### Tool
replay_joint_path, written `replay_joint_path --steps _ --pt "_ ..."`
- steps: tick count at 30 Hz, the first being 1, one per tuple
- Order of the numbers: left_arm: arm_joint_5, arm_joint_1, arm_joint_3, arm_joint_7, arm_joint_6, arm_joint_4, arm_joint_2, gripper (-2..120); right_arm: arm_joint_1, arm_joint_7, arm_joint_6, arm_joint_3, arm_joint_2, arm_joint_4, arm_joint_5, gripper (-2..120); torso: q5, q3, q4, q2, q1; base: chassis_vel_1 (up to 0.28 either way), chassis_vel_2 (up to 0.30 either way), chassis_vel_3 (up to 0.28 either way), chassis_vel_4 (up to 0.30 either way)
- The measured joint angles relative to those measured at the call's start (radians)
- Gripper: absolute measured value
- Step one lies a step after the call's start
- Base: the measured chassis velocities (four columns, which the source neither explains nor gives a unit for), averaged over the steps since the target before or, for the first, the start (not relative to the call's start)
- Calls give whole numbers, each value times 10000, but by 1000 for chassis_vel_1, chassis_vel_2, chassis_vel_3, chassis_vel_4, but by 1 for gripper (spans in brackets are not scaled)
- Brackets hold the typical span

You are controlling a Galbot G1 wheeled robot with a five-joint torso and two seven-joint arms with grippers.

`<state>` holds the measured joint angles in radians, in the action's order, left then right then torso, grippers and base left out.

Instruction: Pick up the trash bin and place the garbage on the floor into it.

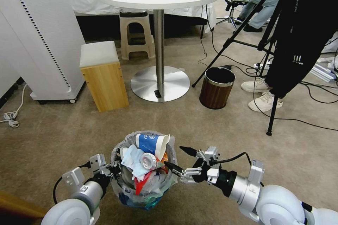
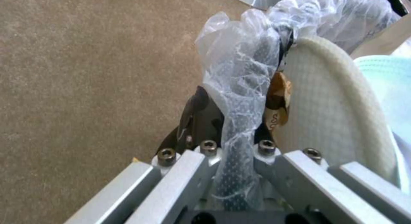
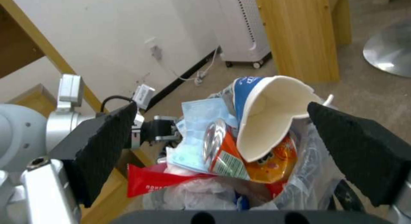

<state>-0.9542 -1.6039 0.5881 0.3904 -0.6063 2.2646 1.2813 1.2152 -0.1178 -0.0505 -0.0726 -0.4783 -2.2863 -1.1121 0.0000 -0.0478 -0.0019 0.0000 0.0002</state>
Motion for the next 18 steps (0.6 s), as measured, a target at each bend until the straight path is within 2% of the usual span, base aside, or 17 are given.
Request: replay_joint_path --steps 9,12,18 --pt "-203 442 50 13 47 -641 -175 1 450 -174 -101 582 -108 48 33 100 -1 0 0 0 0 0 0 0 0" --pt "-341 771 47 41 56 -1069 -281 1 683 -258 -212 898 -135 79 49 100 -1 0 0 0 0 0 0 0 0" --pt "-390 1027 6 55 78 -1522 -337 1 665 -296 -340 1001 -349 217 143 100 -1 -1 -1 0 0 0 0 0 0"
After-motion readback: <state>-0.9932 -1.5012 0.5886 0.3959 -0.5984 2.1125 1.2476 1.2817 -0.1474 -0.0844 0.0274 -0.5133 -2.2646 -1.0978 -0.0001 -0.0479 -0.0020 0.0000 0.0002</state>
